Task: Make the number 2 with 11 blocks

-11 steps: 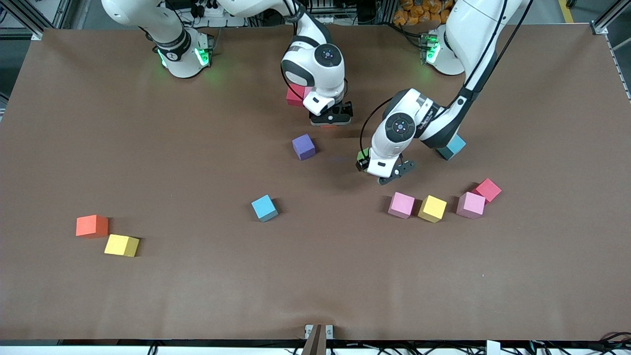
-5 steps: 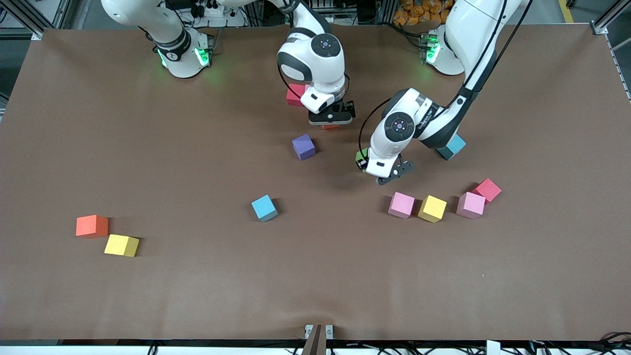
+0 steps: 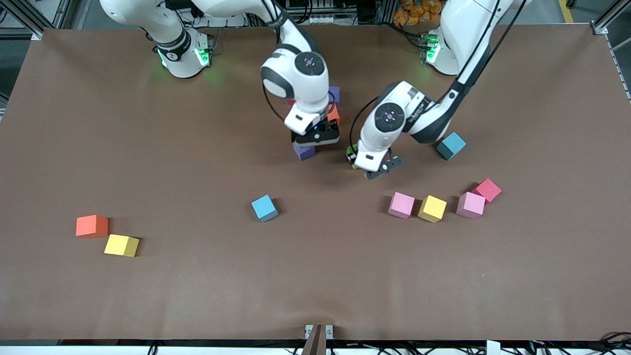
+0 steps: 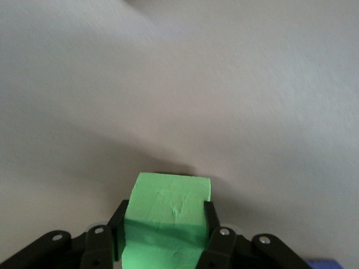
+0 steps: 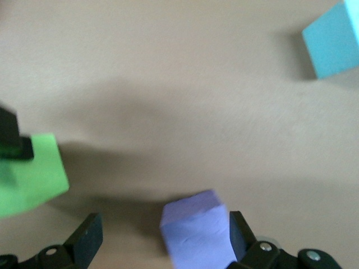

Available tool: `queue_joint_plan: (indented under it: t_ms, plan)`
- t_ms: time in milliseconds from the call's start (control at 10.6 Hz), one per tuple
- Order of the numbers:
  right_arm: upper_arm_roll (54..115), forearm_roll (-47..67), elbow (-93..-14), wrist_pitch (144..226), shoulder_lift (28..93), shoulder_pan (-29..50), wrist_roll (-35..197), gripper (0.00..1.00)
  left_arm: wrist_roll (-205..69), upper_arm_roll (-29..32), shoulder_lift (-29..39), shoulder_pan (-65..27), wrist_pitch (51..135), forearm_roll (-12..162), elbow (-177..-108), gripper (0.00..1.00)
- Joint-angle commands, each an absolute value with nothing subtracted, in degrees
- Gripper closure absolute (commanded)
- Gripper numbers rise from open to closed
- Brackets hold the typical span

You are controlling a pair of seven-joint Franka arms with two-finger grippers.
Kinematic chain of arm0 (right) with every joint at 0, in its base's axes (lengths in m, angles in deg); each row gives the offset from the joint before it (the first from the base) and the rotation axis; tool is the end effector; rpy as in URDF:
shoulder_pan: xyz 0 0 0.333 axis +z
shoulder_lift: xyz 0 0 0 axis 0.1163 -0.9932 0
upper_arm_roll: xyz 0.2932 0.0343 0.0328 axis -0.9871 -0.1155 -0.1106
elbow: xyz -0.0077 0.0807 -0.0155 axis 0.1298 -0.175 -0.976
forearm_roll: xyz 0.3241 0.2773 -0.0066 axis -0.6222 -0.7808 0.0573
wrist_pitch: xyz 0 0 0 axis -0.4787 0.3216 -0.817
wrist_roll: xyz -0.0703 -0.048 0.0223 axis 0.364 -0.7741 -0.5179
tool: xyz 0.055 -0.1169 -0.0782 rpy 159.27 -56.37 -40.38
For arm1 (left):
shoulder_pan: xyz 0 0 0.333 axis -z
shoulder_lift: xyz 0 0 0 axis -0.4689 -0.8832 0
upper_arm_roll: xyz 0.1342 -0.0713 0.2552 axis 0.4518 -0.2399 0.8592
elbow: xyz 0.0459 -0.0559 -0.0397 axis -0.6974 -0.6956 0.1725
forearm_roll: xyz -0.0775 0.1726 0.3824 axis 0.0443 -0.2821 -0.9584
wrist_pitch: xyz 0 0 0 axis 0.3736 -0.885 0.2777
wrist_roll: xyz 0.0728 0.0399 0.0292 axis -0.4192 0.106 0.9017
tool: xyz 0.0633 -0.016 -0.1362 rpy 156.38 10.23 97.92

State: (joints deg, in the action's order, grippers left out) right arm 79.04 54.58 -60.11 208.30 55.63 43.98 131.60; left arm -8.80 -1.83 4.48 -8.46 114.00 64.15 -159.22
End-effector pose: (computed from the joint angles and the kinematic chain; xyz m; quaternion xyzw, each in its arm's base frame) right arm 0.4287 0.5175 0.1830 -0.9940 -0.0908 -0.0606 0.0019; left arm 0.4510 -0.4043 0.1403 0.9742 0.2129 -0.0712 0.0221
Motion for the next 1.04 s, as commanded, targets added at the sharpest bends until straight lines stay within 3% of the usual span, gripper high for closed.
queue_joint_plan:
  t_ms: [0, 662, 946]
  plan:
    - [78.58, 55.76, -61.06, 210.58, 54.92, 42.37, 126.37, 0.00, -8.38, -3.05, 5.46, -7.14, 113.86, 64.83, -159.78, 0.62]
    - [78.15, 55.41, -68.87, 220.51, 53.77, 42.01, 123.18, 0.00, -8.90, -3.41, 5.19, -5.20, 113.86, 64.74, -159.78, 0.62]
    - [77.36, 55.15, -69.58, 220.96, 54.03, 42.36, 123.71, 0.00, -8.82, -3.41, 5.19, -5.20, 113.86, 64.74, -159.78, 0.62]
